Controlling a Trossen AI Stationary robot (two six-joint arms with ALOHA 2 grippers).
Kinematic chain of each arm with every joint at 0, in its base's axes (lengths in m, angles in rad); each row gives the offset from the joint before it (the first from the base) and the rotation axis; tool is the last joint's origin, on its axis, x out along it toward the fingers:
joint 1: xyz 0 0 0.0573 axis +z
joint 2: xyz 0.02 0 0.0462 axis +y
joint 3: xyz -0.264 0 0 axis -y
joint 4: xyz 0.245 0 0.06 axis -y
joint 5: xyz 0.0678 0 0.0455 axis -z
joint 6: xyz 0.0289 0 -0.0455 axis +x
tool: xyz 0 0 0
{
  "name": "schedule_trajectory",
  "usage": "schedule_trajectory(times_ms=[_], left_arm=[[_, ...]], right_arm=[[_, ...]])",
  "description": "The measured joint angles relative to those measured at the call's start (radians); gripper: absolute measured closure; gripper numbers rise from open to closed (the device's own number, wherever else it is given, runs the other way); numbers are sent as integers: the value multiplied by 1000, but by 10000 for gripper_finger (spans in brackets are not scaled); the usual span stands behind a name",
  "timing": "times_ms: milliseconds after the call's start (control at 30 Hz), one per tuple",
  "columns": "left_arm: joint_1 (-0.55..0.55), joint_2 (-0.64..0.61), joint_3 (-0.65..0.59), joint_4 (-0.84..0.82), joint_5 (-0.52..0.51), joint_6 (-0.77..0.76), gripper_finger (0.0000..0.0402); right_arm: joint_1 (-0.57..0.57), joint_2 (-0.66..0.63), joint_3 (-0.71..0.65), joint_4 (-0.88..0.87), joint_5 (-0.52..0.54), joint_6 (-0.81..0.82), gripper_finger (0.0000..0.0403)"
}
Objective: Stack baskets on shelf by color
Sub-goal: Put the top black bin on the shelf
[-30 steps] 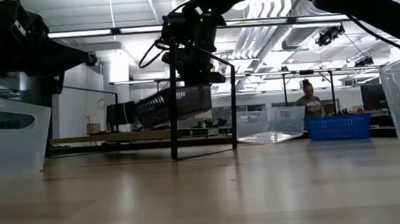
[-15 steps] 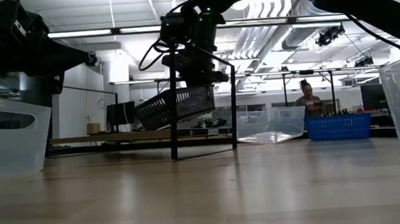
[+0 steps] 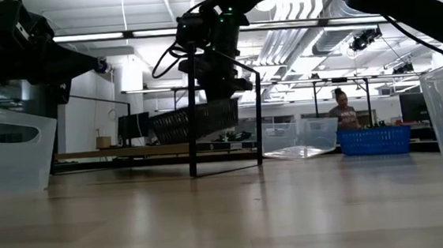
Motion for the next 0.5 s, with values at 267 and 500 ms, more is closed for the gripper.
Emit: schedule_trajectory(times_ms=[267,500], left_arm=[[0,0,0,0,0,0,401],[0,0,0,0,0,0,401]], right_arm=[[0,0,0,0,1,-15,279],[-7,-1,0,20,-2,-54,233]])
